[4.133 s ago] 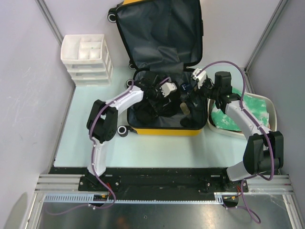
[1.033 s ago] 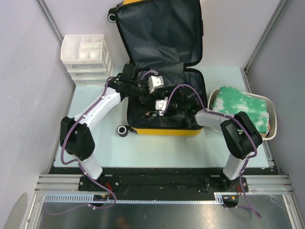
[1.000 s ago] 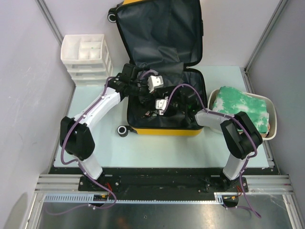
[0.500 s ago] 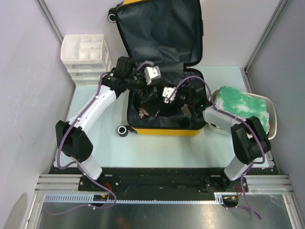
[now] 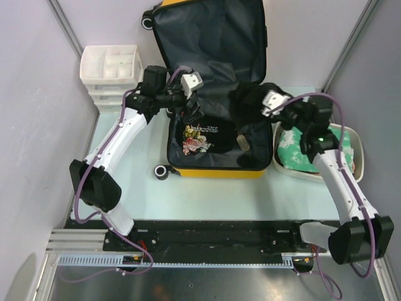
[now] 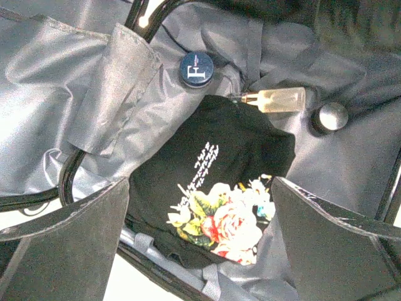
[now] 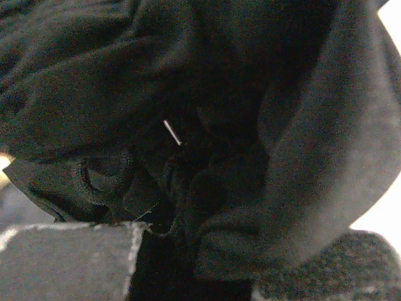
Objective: Open, take out, and arrange the luggage
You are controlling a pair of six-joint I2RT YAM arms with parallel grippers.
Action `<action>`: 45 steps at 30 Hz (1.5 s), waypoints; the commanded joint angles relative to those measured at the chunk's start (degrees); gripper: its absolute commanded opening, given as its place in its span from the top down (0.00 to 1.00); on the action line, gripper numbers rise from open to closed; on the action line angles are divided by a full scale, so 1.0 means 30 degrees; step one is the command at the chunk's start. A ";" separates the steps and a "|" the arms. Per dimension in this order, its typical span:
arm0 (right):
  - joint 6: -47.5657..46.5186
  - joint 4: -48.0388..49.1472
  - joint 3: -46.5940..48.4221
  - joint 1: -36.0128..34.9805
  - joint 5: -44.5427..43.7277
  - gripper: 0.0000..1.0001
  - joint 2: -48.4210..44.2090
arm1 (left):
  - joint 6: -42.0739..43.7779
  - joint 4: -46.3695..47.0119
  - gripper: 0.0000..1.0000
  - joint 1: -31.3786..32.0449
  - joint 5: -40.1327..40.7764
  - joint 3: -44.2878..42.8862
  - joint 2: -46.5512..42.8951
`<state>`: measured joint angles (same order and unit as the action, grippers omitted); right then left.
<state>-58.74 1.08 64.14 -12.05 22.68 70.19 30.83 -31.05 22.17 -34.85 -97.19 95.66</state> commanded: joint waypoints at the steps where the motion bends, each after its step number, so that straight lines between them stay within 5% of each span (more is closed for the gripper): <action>1: -0.1247 -0.3984 0.0798 0.3624 0.1313 1.00 -0.1950 | -0.1194 0.0300 0.00 0.0255 -0.0716 -0.1295 0.0428; 10: -0.5578 -0.9521 0.0711 1.0606 0.4744 1.00 -0.2249 | -0.1312 0.0300 0.00 0.0665 -0.0659 -0.1355 0.0839; 19: -0.8070 -0.2828 -0.5343 1.1695 0.1848 1.00 -0.2010 | -0.0639 0.0300 0.00 0.0665 0.0160 0.0021 0.0576; 23: -1.0473 -0.3519 -0.8103 1.1664 0.1728 0.98 -0.3035 | -0.0141 0.0300 0.00 0.0665 0.0571 0.1132 0.0225; 24: -1.0884 -0.3989 -0.8427 1.1636 0.1844 0.90 -0.3356 | -0.0111 0.0300 0.00 0.0665 0.0572 0.1281 0.0166; 25: -1.1585 -0.5647 -0.8605 1.1606 0.1903 0.52 -0.3446 | -0.0081 0.0271 0.00 0.0665 0.0630 0.1427 0.0165; 26: -1.1853 -0.6591 -0.8606 1.1519 0.1933 0.39 -0.3418 | -0.0023 0.0271 0.00 0.0665 0.0602 0.1690 0.0107; 31: -1.1419 -1.0228 -0.8169 1.1371 0.2196 0.12 -0.4704 | 0.0124 0.0271 0.00 0.0665 0.0719 0.2102 0.0048; 39: -0.8751 -1.9208 -0.1998 1.1605 0.4715 0.00 -0.4561 | -0.0579 0.0271 0.00 0.0665 0.0221 0.1898 0.0400; 43: -1.2435 -2.7122 0.0735 1.1899 0.6062 0.00 -0.3947 | -0.0638 0.0300 0.00 0.0665 0.0191 0.1839 0.0546; 45: -1.1253 -2.9267 0.1875 1.1812 0.7261 0.00 -0.3361 | -0.0696 0.0271 0.00 0.0665 0.0191 0.1868 0.0575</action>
<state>-91.46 -60.93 63.44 23.20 36.93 57.82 29.95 -30.96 23.88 -33.17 -90.80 98.52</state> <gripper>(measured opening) 0.994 0.996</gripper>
